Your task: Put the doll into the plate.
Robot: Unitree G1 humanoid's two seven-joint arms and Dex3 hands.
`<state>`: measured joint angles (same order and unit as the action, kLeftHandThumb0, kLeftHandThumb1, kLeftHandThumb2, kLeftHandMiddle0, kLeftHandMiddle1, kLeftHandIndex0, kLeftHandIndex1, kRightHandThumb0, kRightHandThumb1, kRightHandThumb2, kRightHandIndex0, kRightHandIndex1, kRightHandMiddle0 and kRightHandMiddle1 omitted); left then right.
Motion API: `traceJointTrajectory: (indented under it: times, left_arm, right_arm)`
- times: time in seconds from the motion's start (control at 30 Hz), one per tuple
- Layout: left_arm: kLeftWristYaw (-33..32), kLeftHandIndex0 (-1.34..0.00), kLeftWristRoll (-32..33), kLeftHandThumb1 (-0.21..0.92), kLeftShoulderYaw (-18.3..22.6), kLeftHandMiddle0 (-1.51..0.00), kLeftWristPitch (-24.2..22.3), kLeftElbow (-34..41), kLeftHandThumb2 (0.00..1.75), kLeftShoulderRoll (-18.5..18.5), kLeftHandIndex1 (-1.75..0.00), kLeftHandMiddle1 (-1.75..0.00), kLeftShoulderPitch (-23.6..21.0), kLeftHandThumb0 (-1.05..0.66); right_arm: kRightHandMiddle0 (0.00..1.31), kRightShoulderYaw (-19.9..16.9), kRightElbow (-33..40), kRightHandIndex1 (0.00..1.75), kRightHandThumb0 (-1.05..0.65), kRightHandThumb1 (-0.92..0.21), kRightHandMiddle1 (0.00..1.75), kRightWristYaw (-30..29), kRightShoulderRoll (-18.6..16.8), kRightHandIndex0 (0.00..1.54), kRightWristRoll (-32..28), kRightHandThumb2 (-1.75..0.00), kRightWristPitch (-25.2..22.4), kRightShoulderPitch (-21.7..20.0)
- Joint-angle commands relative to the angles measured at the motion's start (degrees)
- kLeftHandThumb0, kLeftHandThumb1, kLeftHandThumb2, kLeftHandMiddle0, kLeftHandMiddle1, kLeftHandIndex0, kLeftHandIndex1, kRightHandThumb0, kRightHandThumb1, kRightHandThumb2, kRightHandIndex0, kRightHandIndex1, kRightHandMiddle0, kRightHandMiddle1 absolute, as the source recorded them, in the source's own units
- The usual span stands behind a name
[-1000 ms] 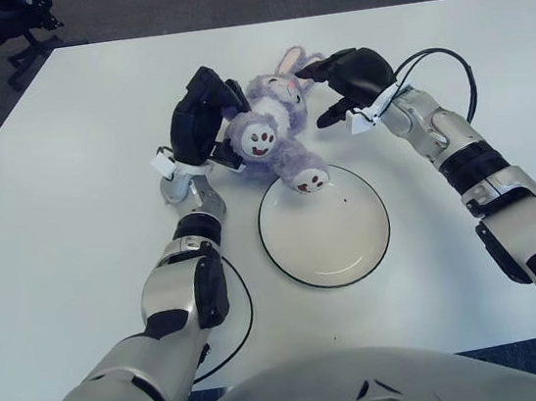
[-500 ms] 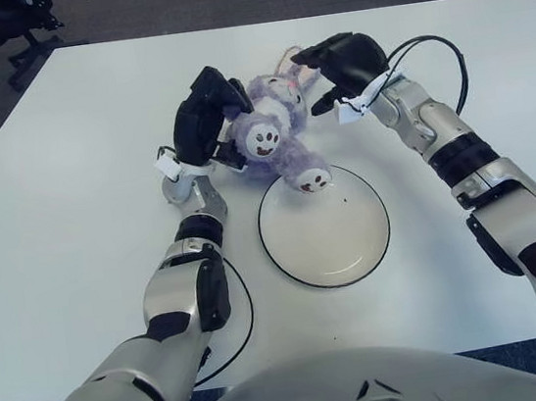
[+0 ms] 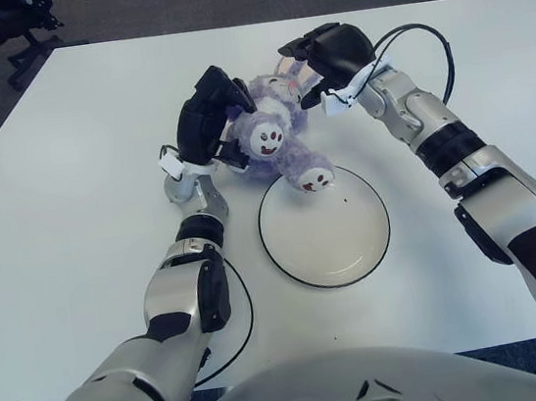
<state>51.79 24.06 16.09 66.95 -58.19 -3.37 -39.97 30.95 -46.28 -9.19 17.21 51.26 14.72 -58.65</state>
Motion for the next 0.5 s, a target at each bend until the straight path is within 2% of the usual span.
traceJointTrajectory:
  times: [0.0, 0.2, 0.47]
  left_arm:
    - [-0.4, -0.47, 0.1, 0.21, -0.3, -0.68, 0.4, -1.9, 1.45, -1.5, -1.75, -1.75, 4.3, 0.0]
    - [-0.5, -0.46, 0.2, 0.22, -0.4, -0.67, 0.4, -1.9, 1.44, -1.5, -1.75, -1.75, 4.3, 0.0]
    - [-0.5, -0.46, 0.3, 0.22, -0.7, -0.67, 0.3, -1.7, 1.44, -1.9, -1.75, -1.75, 4.4, 0.0]
  right_arm:
    - [0.49, 0.8, -2.4, 0.0, -0.52, -0.79, 0.0, -1.2, -0.7, 0.49, 0.3, 0.0, 0.8, -2.9]
    - [0.48, 1.2, -3.7, 0.0, -0.52, -0.79, 0.0, -1.9, -0.9, 0.49, 0.0, 0.0, 1.3, -3.5]
    - [0.44, 0.7, -4.7, 0.0, -0.54, -0.78, 0.0, 3.5, -1.8, 0.43, -2.8, 0.0, 1.9, -4.6]
